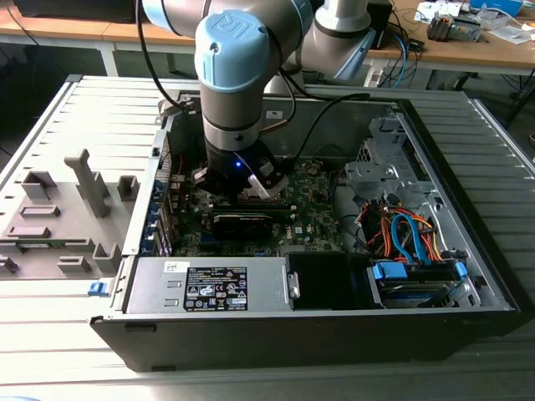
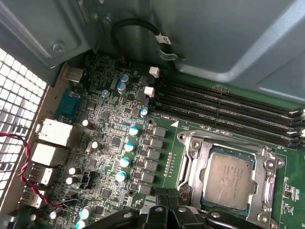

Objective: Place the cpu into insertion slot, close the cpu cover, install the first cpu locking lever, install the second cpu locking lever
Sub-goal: 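Install the second cpu locking lever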

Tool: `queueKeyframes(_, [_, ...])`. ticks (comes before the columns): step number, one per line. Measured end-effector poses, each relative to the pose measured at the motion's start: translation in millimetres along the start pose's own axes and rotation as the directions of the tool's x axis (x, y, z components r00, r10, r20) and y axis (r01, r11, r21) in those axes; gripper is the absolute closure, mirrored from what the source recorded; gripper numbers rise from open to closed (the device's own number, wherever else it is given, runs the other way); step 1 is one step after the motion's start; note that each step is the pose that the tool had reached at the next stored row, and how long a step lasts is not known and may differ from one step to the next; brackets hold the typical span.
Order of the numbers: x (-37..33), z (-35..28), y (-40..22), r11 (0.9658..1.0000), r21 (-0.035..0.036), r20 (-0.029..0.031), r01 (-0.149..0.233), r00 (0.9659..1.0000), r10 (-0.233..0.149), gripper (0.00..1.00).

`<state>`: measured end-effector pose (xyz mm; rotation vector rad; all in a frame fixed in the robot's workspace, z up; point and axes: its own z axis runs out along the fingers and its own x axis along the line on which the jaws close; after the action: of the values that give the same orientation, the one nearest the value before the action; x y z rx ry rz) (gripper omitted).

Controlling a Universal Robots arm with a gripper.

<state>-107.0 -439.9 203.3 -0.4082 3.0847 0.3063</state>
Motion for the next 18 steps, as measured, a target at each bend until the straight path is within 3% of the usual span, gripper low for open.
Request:
queueKeyframes(1, [0.0,0.2,-0.3,1.0,-0.0035,0.0008,0.0,1.0,0.0,0.89])
queueKeyframes(3, [-0.8,1.3,-0.8,0.9998,-0.0182,0.0045,0.001,1.0,-0.001,0.89])
queueKeyframes(7, [-1.4,2.3,-1.9,0.9994,-0.0339,0.0088,0.002,1.0,-0.002,0.89])
queueKeyframes(13, [-0.4,2.6,-6.1,0.9994,-0.0343,0.0087,0.002,1.0,-0.002,0.89])
queueKeyframes(14, [-0.5,0.1,-5.7,0.9994,-0.0341,0.0094,0.003,1.0,-0.002,0.89])
queueKeyframes(16, [-1.3,-16.2,-2.4,0.9994,-0.034,0.0095,0.003,1.0,-0.002,0.89])
queueKeyframes(18, [-2.3,-19.2,-2.0,0.9994,-0.0342,0.0093,0.003,1.0,-0.002,0.89])
